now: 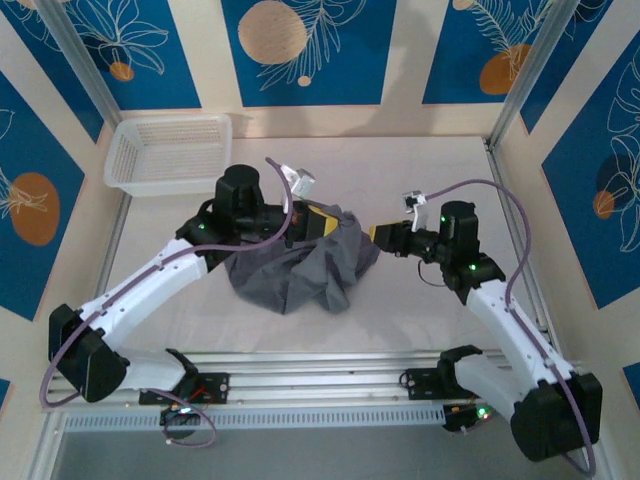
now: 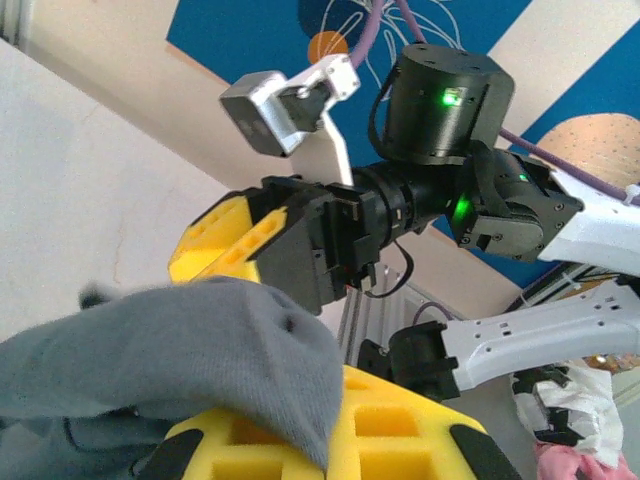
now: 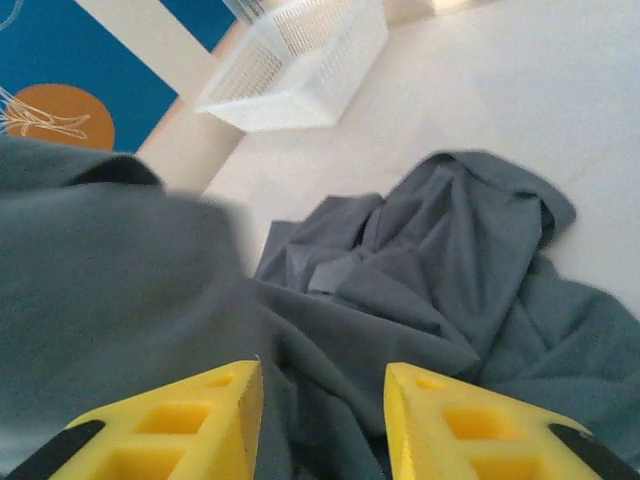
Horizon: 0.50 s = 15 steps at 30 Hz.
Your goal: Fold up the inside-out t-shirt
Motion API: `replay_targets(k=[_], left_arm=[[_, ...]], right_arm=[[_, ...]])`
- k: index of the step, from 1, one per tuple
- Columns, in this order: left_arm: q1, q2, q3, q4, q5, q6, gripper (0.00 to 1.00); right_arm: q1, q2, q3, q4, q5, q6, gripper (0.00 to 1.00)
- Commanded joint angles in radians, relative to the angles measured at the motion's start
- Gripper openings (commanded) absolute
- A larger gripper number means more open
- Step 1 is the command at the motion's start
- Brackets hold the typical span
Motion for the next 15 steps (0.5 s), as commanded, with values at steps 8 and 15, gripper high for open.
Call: replay_targets(k=[8, 15], left_arm=[[0.007, 0.029, 0.008, -0.041, 0.114, 0.068, 0.00], [0.002, 0.020, 0.017, -0.277, 0.050, 0.200, 0.00]], right_arm=[[0.124, -0.101, -0.056, 0.166, 0.044, -0.214, 0.71], [0.249, 0.061, 0.011, 0.032, -0.081, -0.310, 0.59]])
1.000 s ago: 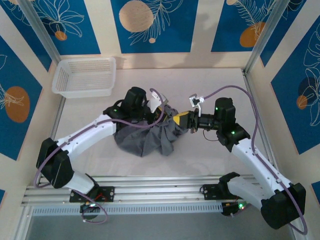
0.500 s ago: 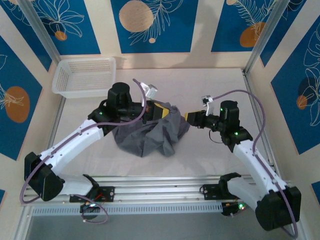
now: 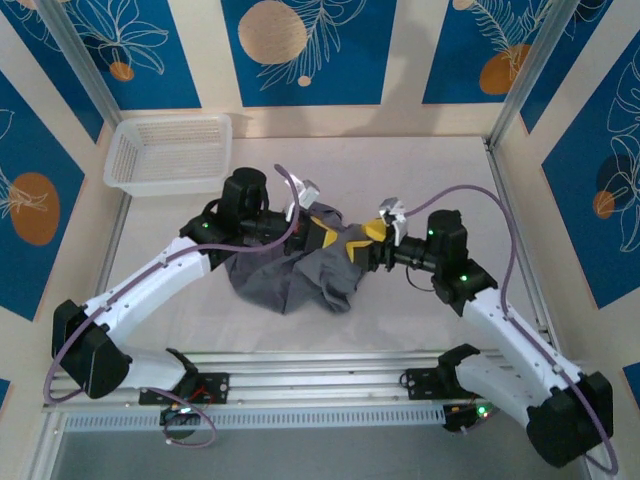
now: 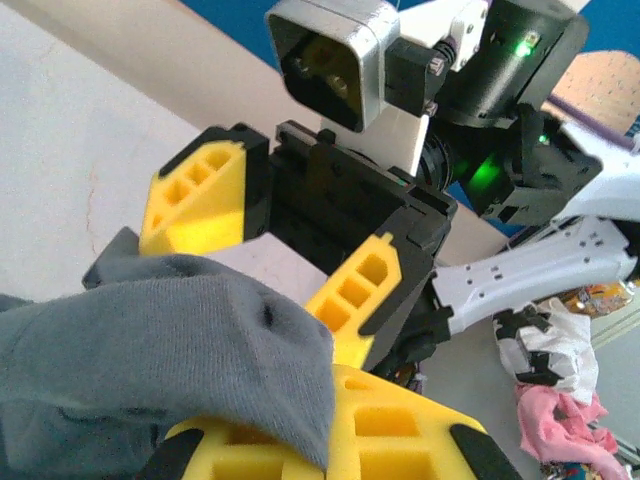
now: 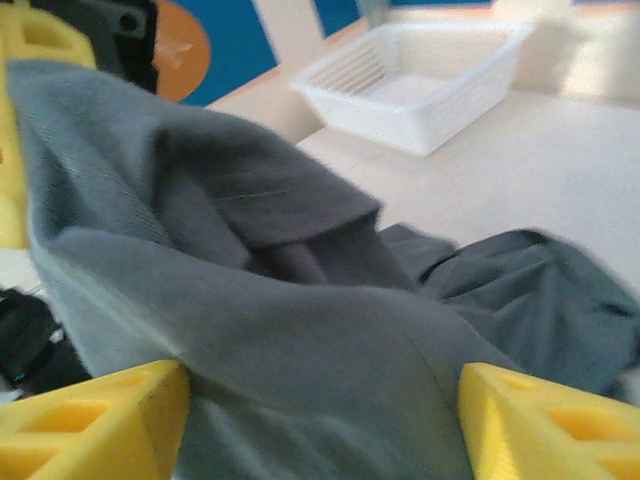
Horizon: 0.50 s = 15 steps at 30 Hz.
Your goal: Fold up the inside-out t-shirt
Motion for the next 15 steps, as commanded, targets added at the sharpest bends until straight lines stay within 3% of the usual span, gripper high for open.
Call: replay_targets(k=[1, 3, 5, 8, 12, 15], left_arm=[[-0.001, -0.008, 0.003, -0.213, -0.064, 0.123, 0.00], [-0.005, -0.006, -0.036, -0.370, -0.233, 0.151, 0.00], [-0.006, -0.001, -0.091, -0.500, -0.433, 0.128, 0.06], [-0.006, -0.019, -0.147, -0.581, -0.652, 0.050, 0.32], [-0.004, -0.082, -0.175, -0.461, -0.609, 0.015, 0.56], [-0.005, -0.053, -0.152, -0.397, -0.507, -0.010, 0.59]], right_arm=[[0.082, 0.053, 0.037, -0.122, -0.072, -0.067, 0.47], [0.114, 0.066, 0.021, -0.196, -0.155, -0.052, 0.41], [0.166, 0.073, 0.010, -0.280, -0.234, -0.042, 0.46], [0.235, 0.062, 0.028, -0.336, -0.210, 0.006, 0.57], [0.205, 0.014, 0.023, -0.269, -0.075, 0.128, 0.61], [0.159, 0.046, 0.054, -0.322, 0.153, 0.199, 0.55]])
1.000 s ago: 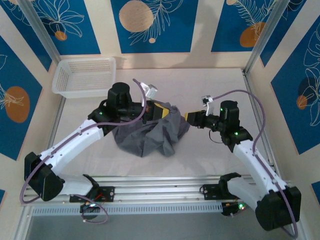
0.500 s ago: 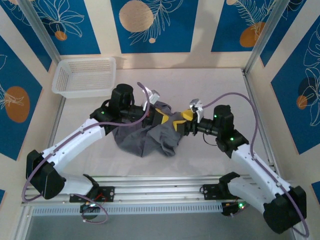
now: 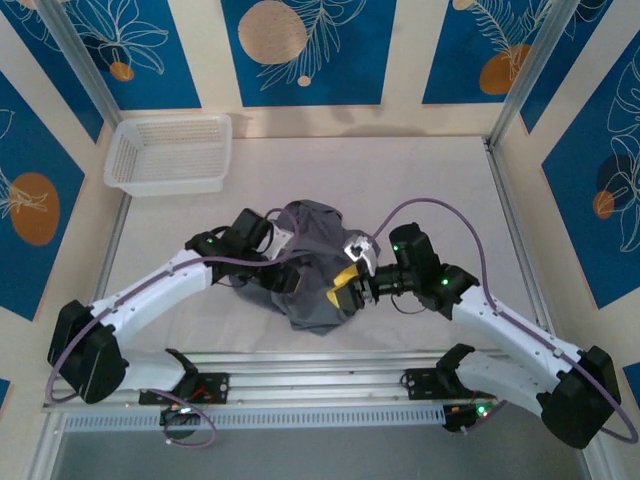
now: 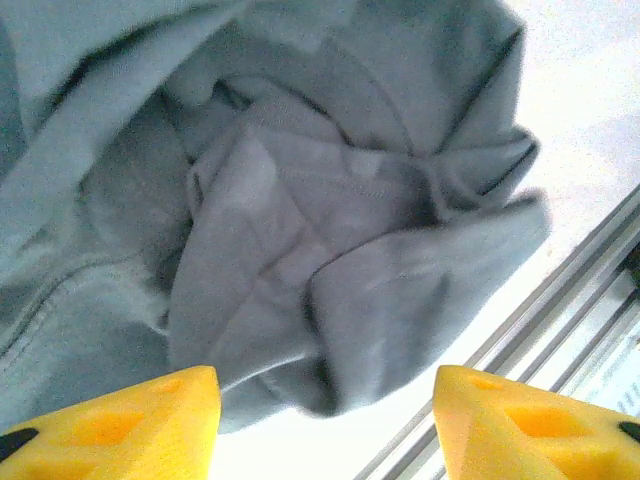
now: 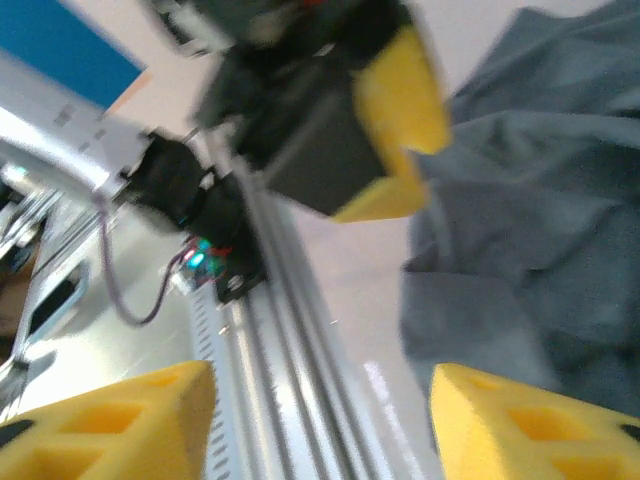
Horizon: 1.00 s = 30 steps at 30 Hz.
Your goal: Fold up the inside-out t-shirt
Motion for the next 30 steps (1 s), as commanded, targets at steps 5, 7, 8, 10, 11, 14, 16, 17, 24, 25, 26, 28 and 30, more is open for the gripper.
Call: replay_targets(k=[5, 7, 8, 10, 11, 14, 16, 17, 24, 25, 26, 28, 30], left_arm=[[0.000, 0.079, 0.031, 0.051, 0.039, -0.097, 0.60], [-0.001, 0.114, 0.027, 0.020, -0.038, -0.135, 0.59], [-0.002, 0.135, 0.030, 0.006, -0.078, -0.160, 0.59], [-0.001, 0.172, 0.033, 0.014, -0.119, -0.202, 0.59], [-0.002, 0.187, 0.028, 0.047, -0.115, -0.222, 0.59], [-0.002, 0.229, 0.017, 0.124, -0.123, -0.272, 0.58], [-0.001, 0.255, 0.029, 0.139, -0.153, -0.285, 0.56], [-0.002, 0.264, 0.035, 0.146, -0.155, -0.286, 0.55], [-0.001, 0.274, 0.034, 0.241, -0.055, -0.279, 0.54], [-0.004, 0.277, 0.032, 0.246, -0.042, -0.276, 0.54], [-0.006, 0.278, 0.028, 0.252, -0.032, -0.269, 0.55], [-0.008, 0.281, 0.015, 0.247, -0.043, -0.254, 0.56], [-0.004, 0.284, 0.003, 0.227, -0.101, -0.237, 0.57]], right_arm=[[-0.009, 0.191, 0.144, -0.175, 0.177, 0.118, 0.49], [0.024, 0.270, 0.187, -0.198, 0.187, 0.167, 0.49], [0.035, 0.311, 0.204, -0.195, 0.205, 0.211, 0.49], [0.046, 0.376, 0.227, -0.189, 0.228, 0.281, 0.55], [0.046, 0.407, 0.239, -0.187, 0.241, 0.305, 0.57], [0.046, 0.491, 0.282, -0.214, 0.293, 0.348, 0.57], [0.050, 0.549, 0.324, -0.274, 0.291, 0.346, 0.51], [0.058, 0.576, 0.342, -0.298, 0.269, 0.332, 0.43], [0.090, 0.567, 0.333, -0.273, 0.204, 0.326, 0.00], [0.090, 0.556, 0.326, -0.251, 0.183, 0.327, 0.00], [0.090, 0.541, 0.315, -0.225, 0.158, 0.326, 0.00], [0.089, 0.513, 0.295, -0.194, 0.140, 0.316, 0.00], [0.078, 0.476, 0.276, -0.194, 0.167, 0.316, 0.00]])
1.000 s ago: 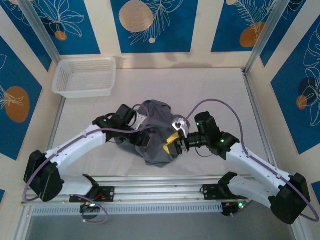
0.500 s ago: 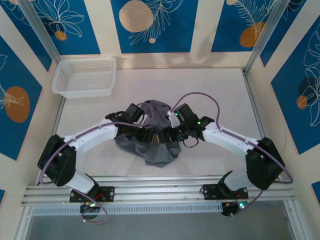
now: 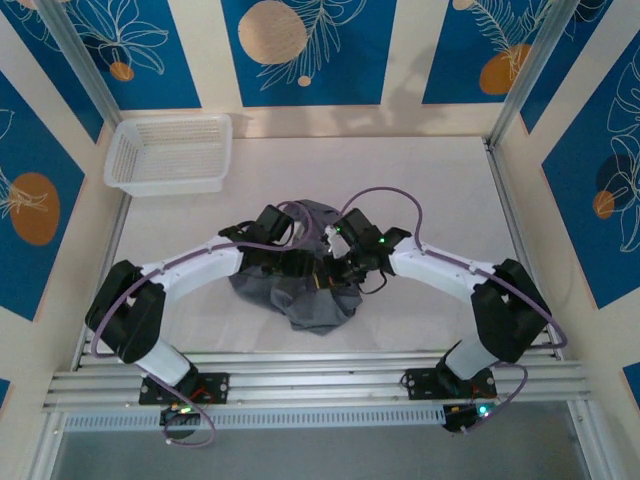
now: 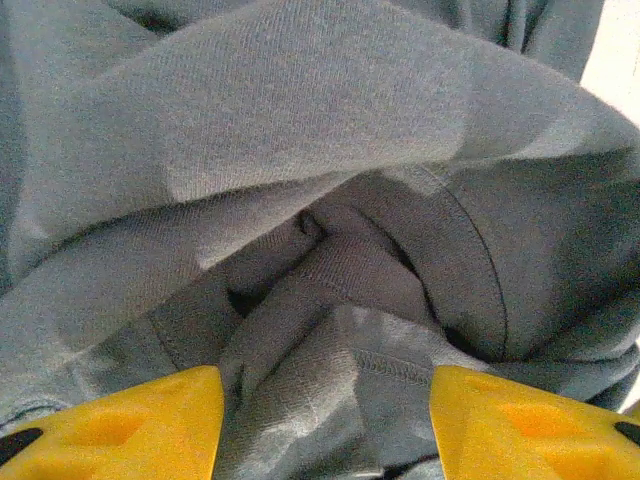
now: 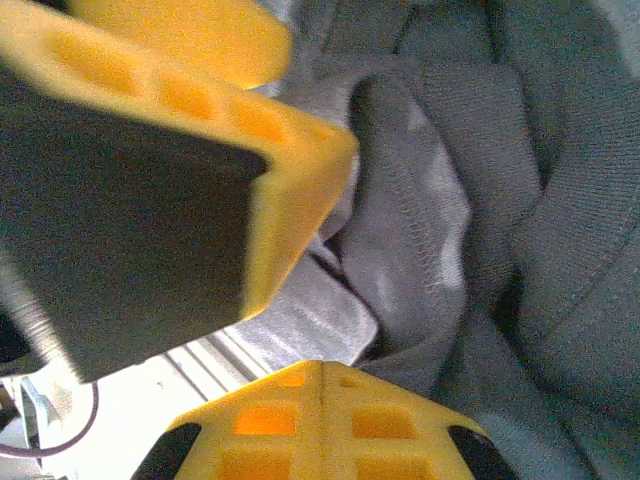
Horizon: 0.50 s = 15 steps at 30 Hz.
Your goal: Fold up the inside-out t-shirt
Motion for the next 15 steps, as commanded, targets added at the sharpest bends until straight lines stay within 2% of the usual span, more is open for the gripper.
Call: replay_targets(k=[1, 2, 5, 7, 9, 15], left_arm=[[0.004, 0.016, -0.026, -0.004, -0.035, 0.028, 0.57], [0.013, 0.016, -0.033, 0.005, -0.025, 0.028, 0.57], [0.019, 0.035, -0.022, 0.055, 0.098, 0.036, 0.55], [0.009, 0.088, 0.035, 0.016, 0.133, 0.063, 0.56], [-0.014, 0.132, 0.095, -0.054, 0.060, 0.096, 0.57], [-0.059, 0.203, 0.207, -0.272, -0.319, 0.151, 0.60]], right_arm=[[-0.019, -0.085, -0.041, 0.027, -0.021, -0.001, 0.00], [-0.029, -0.109, -0.058, 0.037, -0.019, 0.000, 0.00], [-0.047, -0.193, -0.130, 0.093, -0.030, -0.012, 0.00], [-0.048, -0.228, -0.155, 0.104, -0.016, -0.015, 0.00], [-0.047, -0.238, -0.158, 0.097, -0.009, -0.014, 0.00], [-0.047, -0.227, -0.154, 0.084, 0.016, 0.006, 0.00]])
